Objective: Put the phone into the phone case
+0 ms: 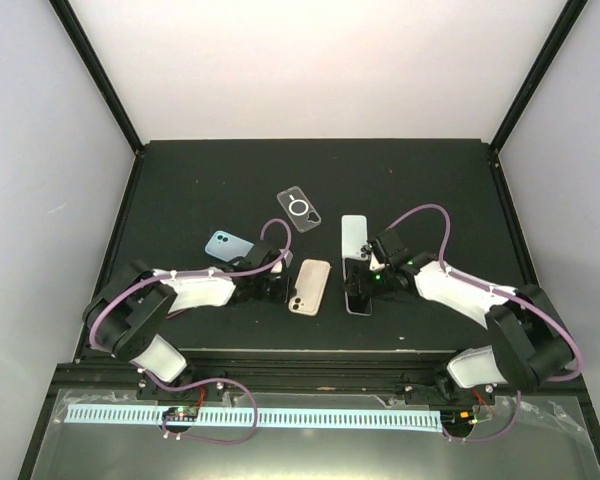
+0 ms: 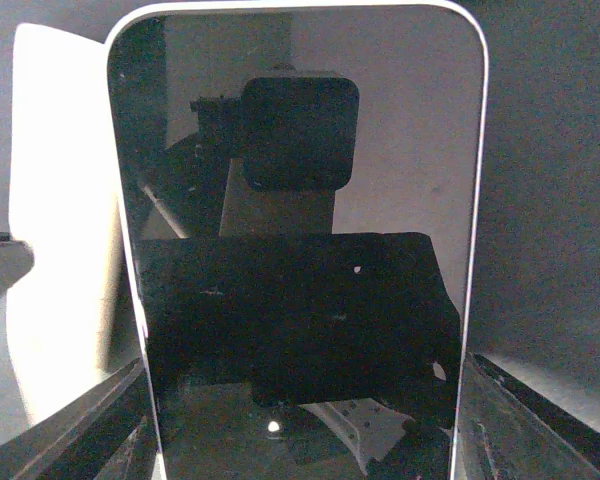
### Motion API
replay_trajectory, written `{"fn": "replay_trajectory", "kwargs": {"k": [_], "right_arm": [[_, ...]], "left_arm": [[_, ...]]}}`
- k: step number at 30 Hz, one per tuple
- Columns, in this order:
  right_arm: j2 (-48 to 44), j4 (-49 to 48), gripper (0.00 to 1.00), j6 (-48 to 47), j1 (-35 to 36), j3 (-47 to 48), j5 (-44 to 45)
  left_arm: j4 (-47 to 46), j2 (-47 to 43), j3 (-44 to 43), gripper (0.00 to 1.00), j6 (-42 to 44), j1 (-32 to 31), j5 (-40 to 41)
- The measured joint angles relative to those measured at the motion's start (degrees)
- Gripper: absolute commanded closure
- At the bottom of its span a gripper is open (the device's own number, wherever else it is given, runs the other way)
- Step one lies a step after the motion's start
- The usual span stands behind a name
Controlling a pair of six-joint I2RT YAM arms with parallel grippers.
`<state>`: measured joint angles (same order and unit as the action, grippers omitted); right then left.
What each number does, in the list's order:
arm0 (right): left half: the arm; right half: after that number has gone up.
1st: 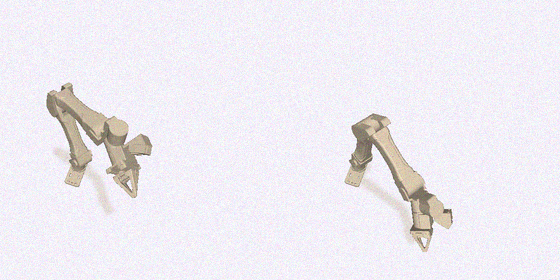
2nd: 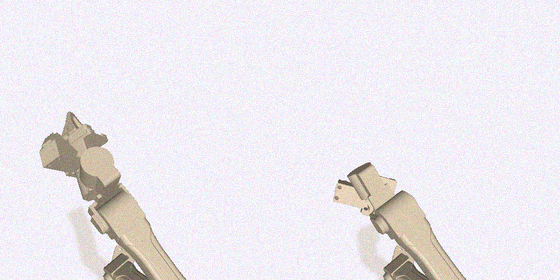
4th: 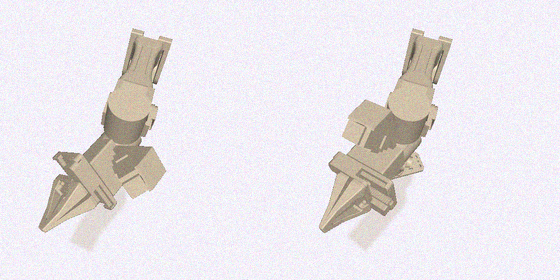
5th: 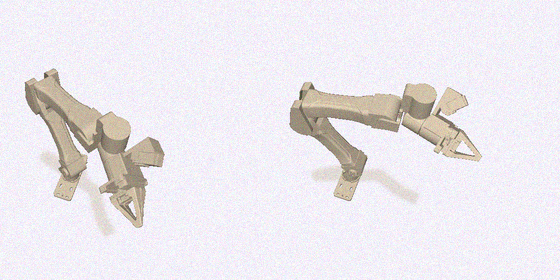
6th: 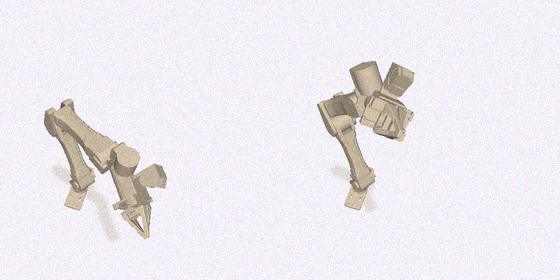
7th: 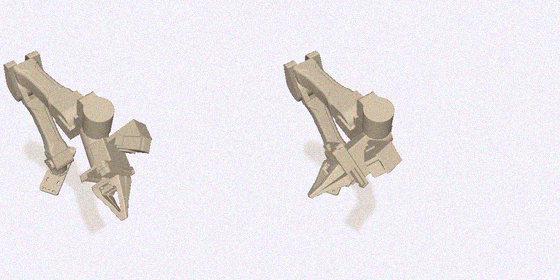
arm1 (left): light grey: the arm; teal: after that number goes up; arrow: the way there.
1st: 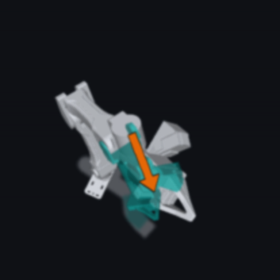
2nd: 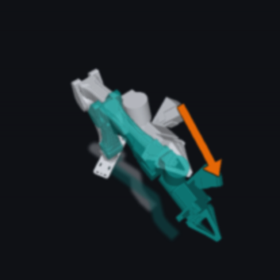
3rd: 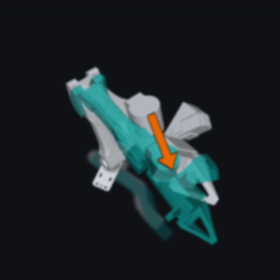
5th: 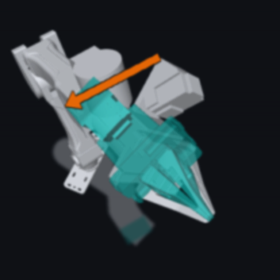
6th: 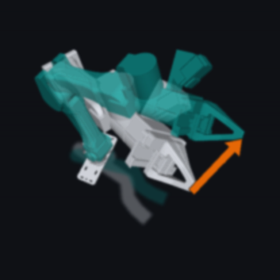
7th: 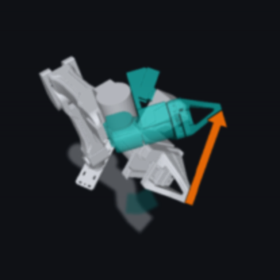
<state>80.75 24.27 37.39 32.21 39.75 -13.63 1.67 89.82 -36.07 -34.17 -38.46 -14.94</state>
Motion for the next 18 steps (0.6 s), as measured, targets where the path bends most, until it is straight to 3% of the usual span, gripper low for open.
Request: {"fn": "replay_trajectory", "kwargs": {"k": [12, 18], "right_arm": [[-6.4, -0.3, 0.35, 5.0, 4.1, 0.0, -1.5], [-6.3, -2.9, 0.36, 9.3, 7.6, 0.2, -2.2]], "left_arm": [[-2.6, -6.9, 7.0, 0.77, -9.7, -3.5, -3.9], [-3.5, -8.7, 8.3, 0.63, -11.8, -3.6, -5.6]]}}
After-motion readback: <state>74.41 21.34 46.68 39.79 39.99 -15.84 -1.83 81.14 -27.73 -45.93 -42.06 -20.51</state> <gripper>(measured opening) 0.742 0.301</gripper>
